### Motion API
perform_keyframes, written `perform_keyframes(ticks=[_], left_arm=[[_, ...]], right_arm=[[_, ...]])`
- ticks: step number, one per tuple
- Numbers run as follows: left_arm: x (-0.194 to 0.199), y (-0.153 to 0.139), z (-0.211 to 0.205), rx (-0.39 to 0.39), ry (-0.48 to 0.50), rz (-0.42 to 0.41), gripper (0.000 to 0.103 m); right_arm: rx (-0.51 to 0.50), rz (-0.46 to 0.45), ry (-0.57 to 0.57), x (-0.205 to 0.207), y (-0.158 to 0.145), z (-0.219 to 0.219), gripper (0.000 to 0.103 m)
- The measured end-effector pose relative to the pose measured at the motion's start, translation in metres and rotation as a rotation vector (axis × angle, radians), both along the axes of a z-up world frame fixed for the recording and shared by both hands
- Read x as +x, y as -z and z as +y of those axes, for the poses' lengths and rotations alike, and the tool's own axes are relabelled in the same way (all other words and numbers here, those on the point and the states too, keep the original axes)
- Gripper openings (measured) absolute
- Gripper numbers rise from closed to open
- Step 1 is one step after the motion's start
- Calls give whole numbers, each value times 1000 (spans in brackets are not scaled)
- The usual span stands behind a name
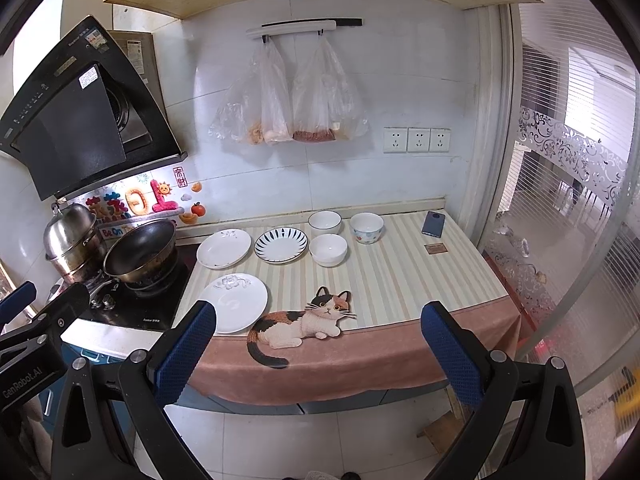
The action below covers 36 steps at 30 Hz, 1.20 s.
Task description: Organize plates and bowls
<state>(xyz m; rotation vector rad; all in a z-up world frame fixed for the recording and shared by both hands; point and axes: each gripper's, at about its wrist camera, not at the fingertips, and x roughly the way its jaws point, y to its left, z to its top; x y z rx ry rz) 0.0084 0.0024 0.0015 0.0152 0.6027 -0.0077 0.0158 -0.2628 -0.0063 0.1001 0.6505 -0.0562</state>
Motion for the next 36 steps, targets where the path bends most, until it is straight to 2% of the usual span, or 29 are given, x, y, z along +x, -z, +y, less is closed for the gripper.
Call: perform_keyframes(ticks=[21,25,28,31,33,36], left_arm=[[1,0,-2,-6,4,1,103],[11,1,-4,-11,9,8,103],[26,13,1,-8,-3,13,103],[44,38,9,-8,31,45,103],[59,56,17,-15,47,83,103],[85,87,31,-32,22,129,103]], right_arm=[[0,-4,1,2,-1,0,103],[2,-1,0,4,0,0,103],[3,-7,7,7,2,0,103],[21,-23,5,16,10,2,103],[20,-5,-7,26,23,7,103],[28,71,-17,51,54,16,103]])
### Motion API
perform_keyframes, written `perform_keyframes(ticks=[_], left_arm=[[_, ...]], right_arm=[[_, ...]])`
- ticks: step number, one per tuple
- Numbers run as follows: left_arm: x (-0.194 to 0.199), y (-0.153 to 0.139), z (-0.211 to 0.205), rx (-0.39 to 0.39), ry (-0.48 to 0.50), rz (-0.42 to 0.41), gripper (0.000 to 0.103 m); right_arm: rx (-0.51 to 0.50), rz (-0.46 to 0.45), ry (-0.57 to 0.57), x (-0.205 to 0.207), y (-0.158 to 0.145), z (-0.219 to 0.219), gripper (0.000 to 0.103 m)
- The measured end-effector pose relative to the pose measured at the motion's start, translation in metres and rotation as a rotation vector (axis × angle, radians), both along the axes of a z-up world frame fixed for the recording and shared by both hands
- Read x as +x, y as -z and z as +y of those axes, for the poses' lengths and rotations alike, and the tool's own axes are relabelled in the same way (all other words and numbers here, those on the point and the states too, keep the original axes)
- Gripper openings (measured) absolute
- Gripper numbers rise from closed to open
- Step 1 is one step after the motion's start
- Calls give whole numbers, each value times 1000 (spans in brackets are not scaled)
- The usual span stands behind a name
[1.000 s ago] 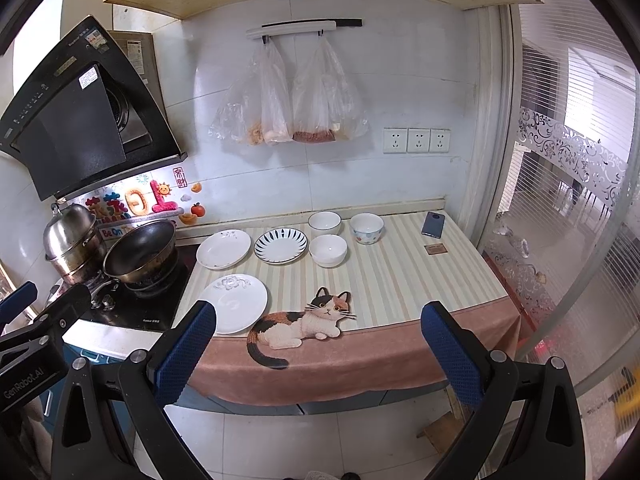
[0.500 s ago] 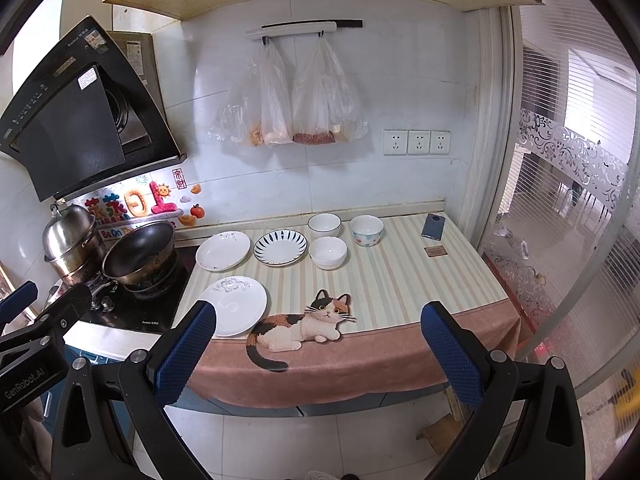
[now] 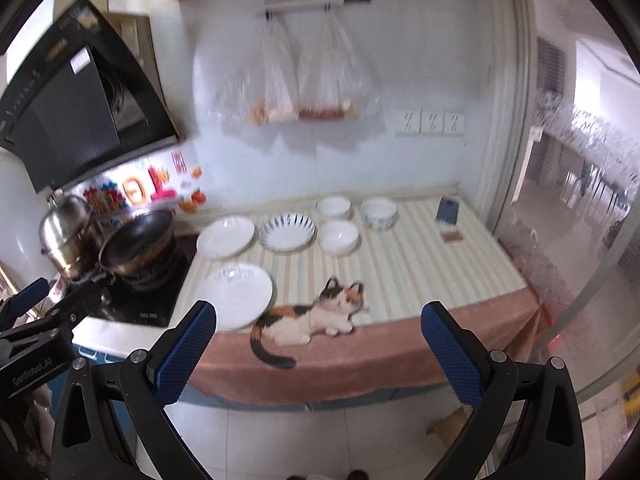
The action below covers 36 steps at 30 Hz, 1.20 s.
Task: Organize plates and bowls
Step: 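Move both grippers to the grey-flower white plate and grip its rim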
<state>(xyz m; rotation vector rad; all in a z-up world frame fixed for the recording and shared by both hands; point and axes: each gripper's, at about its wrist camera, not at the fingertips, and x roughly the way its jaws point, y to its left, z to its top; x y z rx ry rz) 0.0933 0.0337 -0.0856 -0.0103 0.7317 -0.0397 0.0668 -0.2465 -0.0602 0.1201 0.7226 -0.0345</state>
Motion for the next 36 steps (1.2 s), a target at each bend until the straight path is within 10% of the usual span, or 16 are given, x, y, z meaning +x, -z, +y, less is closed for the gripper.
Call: perform_keyframes(ticks=[15,20,32,36], left_arm=[[214,178,60,13,-143,334,101],[270,251,90,-93,-195,519,82],[297,310,91,-184,-214,673,40],[292,307,85,-146,-211,661,40]], right_arm=[[173,377,-147,228,203,23,103],[265,551,-267,325,277,41,99],[373,816,-461,431,396,99,66],[381,833,-518,439,399,115,27]])
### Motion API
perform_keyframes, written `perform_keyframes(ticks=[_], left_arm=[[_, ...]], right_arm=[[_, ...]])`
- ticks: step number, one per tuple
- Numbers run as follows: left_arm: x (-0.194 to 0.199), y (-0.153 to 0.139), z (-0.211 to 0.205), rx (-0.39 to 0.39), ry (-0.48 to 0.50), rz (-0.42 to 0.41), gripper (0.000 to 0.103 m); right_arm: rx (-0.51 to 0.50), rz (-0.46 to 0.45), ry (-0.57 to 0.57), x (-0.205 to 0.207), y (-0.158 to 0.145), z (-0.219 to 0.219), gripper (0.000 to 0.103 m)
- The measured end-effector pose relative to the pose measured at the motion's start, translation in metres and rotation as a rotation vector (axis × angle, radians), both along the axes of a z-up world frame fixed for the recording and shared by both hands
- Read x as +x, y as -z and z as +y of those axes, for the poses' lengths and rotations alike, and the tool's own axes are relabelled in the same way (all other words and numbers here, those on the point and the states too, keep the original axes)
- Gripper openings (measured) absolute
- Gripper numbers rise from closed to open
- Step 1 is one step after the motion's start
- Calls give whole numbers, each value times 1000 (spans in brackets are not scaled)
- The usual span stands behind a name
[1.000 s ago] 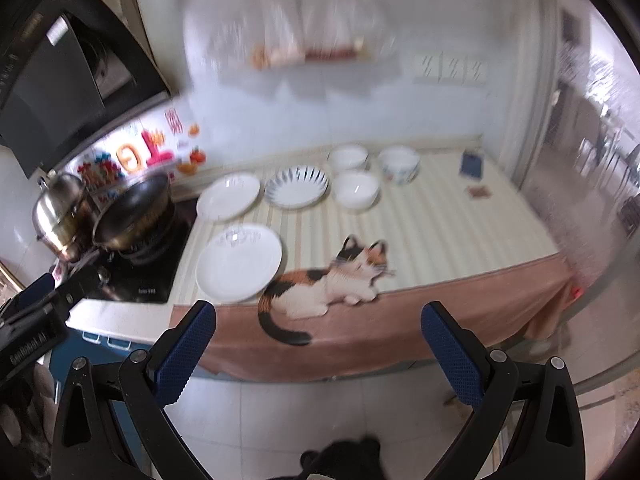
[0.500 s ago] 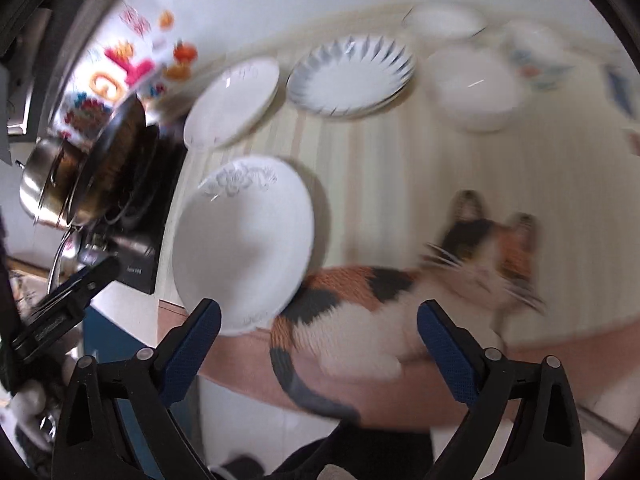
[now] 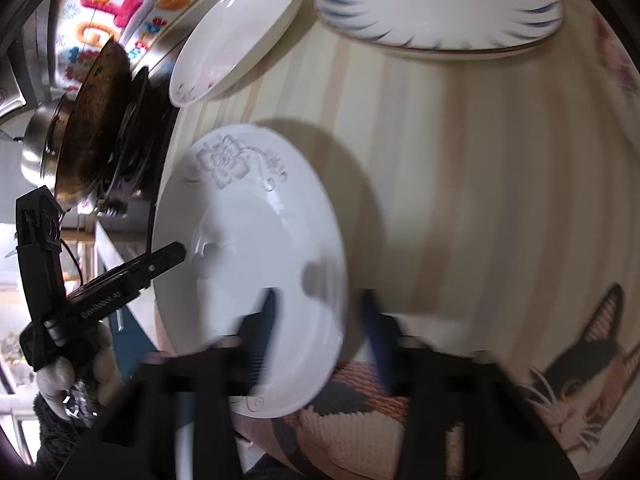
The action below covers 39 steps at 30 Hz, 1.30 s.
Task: Organize plates and bowls
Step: 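Move both grippers to the grey-flower white plate and grip its rim, then lift the grey-flower plate with both grippers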
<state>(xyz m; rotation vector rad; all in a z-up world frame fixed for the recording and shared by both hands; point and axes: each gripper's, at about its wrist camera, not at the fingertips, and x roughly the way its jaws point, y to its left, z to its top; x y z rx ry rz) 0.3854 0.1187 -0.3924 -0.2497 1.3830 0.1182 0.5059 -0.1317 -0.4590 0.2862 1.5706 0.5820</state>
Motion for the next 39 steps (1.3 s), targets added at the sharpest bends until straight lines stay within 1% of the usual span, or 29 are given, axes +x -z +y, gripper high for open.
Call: perform_keyframes(ticks=[2,5,7,11,17,23,28,35,39], left_arm=[[-3,-1,-2,-7,-1,-1,40],[-1,-1,-12,-30,6,6,39],[-6,-6,-20,-17,21,2,39],[-9,-15,-30,-24,36,-18,39],[-8,-27,-53,-29,78,-37,39],[-7,-34,-87,-41,147,-57,39],[4,-32,-123,-45,219,-54,39],[14,-21,-160,-59,285,-40,39],[17,-13,-171,-56,304,-28,39]], right_arm=[[-9,2,7,0,3,2,24],[-21,-14,9,0,3,4,22],[-39,-18,25,-1,2,3,22],[-43,-3,50,-3,0,-18,22],[-44,-27,63,-13,-16,-39,22],[-31,-57,121,-26,-38,-83,22],[-36,-66,183,-37,-45,-124,22],[-57,-41,281,-53,-35,-175,22],[-63,-31,326,-59,-26,-196,22]])
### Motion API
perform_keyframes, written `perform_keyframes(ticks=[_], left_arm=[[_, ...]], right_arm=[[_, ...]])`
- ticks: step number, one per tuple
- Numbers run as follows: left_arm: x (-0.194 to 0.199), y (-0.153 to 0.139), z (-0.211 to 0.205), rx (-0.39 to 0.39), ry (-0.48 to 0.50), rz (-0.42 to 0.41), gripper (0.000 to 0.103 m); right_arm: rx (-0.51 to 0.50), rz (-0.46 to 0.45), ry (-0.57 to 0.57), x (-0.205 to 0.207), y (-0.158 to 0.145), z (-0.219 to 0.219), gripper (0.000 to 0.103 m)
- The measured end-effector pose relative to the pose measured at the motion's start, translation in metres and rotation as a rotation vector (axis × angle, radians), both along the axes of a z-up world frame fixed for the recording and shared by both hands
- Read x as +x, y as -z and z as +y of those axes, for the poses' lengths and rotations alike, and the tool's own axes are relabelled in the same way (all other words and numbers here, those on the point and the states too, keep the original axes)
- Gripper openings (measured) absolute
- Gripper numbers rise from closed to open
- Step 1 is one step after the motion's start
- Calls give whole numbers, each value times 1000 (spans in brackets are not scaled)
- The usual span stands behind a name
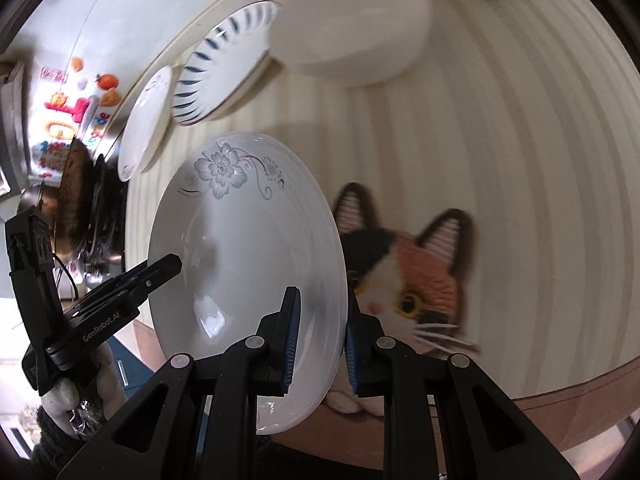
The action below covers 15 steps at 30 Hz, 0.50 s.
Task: Organize plates and bowls
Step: 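Lift the grey-flower plate with both grippers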
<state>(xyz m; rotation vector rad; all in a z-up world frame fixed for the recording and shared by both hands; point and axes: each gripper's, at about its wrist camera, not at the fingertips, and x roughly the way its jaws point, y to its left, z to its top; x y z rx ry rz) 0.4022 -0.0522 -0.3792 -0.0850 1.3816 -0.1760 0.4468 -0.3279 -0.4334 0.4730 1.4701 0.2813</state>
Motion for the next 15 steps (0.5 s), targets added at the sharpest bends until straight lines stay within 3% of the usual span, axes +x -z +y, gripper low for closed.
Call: perform_keyframes(ticks=[15], left_arm=[[-3,3,-24,40,25,-7,39]], right_arm=[[-25,18,27,2,15,-15,22]])
